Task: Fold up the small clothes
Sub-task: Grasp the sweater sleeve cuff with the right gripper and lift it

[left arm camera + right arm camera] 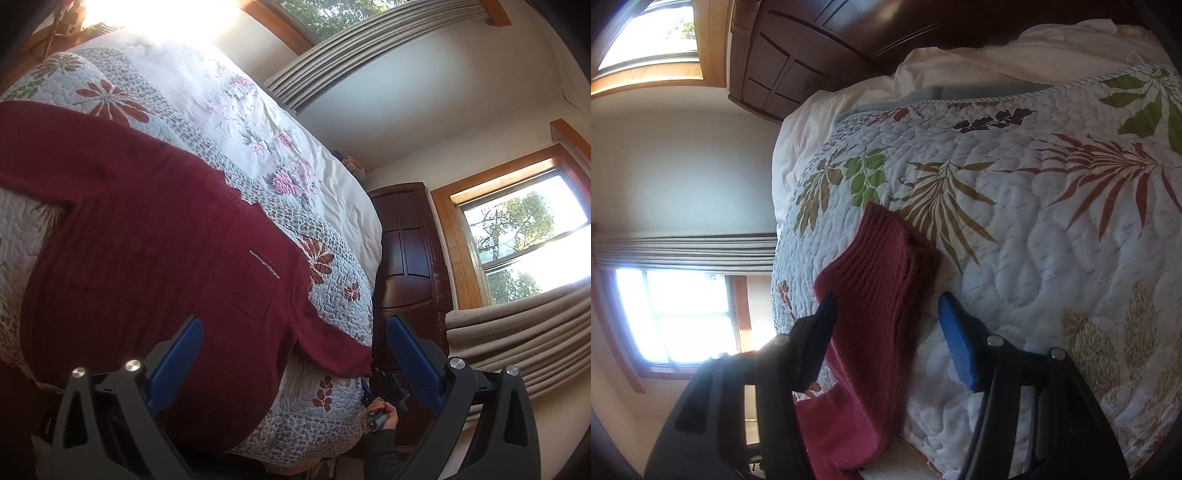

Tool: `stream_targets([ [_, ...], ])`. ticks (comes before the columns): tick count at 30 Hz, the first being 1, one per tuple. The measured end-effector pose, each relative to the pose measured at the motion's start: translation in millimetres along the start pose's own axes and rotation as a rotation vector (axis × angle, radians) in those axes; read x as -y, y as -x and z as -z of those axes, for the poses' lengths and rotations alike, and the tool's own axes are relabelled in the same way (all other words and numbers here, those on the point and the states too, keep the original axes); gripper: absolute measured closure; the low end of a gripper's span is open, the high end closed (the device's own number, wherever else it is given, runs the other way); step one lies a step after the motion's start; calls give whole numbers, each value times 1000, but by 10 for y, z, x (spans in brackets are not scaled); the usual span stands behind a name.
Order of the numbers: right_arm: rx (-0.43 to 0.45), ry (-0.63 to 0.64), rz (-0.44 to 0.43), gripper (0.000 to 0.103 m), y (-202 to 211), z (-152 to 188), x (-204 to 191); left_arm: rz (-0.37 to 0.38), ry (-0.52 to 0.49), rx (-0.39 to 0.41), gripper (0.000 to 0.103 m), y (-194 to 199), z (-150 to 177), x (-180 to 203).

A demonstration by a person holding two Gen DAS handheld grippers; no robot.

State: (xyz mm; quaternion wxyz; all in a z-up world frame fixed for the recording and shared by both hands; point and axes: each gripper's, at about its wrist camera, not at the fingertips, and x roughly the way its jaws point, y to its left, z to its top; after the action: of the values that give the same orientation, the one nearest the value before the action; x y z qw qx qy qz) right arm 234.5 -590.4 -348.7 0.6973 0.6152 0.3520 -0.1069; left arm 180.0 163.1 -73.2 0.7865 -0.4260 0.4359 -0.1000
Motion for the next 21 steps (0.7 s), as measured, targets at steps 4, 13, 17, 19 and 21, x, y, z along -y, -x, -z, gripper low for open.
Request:
stream_targets([
  [4, -14, 7, -20, 47, -66, -62, -25, 48, 59, 15, 4, -68, 18, 36],
  [13, -28, 70, -24, 93, 105, -130, -186, 102, 171, -6, 4, -253, 12, -38],
  [17, 18, 166, -29, 94, 408, -106, -509, 140, 203, -36, 4, -342, -50, -162],
  [19, 41, 239, -23, 94, 562, -38, -752, 184, 199, -54, 4, -367, -91, -192],
  [21, 70, 327, -14, 94, 698, 80, -1053, 205, 181, -62, 4, -371, -137, -211],
])
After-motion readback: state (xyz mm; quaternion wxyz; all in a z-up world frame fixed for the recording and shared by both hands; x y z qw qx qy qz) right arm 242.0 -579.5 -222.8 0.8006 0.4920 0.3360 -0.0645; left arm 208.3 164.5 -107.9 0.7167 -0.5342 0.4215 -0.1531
